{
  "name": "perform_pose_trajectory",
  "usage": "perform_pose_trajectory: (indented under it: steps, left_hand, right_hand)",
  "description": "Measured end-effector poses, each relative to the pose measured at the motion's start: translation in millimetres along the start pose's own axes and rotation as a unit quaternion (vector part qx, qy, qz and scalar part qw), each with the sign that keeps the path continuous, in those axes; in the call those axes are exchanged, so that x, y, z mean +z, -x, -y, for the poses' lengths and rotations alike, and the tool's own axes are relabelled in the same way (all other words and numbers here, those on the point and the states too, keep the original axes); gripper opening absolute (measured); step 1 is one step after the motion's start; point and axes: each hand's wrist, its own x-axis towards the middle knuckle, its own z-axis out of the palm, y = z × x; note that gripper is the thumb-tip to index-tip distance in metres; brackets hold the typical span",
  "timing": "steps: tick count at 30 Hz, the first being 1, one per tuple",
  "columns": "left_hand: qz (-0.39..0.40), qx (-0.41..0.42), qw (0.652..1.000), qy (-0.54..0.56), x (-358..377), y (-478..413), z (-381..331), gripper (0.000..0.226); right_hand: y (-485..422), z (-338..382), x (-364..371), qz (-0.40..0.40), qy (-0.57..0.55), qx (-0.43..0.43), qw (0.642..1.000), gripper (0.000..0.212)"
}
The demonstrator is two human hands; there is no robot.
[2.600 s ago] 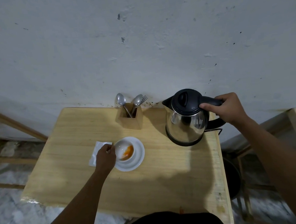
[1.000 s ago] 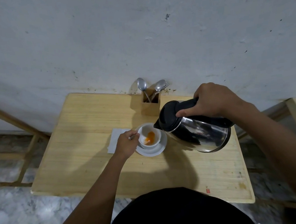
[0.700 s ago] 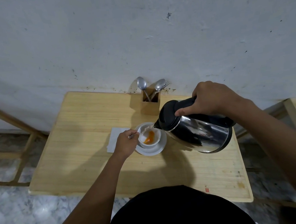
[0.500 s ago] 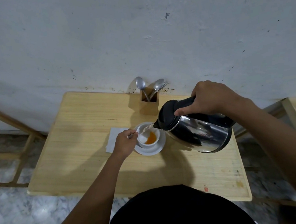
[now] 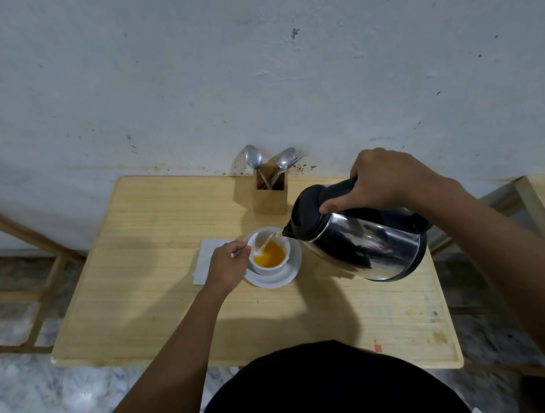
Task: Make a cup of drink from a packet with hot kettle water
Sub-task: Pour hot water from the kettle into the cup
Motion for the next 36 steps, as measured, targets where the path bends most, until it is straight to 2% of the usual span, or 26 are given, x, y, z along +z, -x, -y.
perform_pose_trajectory:
  steps: [36]
  left_hand:
    - [-0.014, 0.006, 1.0, -0.012, 2.5, -0.5, 1.7, 0.027]
  right_hand:
    - [3.8, -8.3, 0.7, 0.01, -0.009, 0.015, 1.0, 0.076]
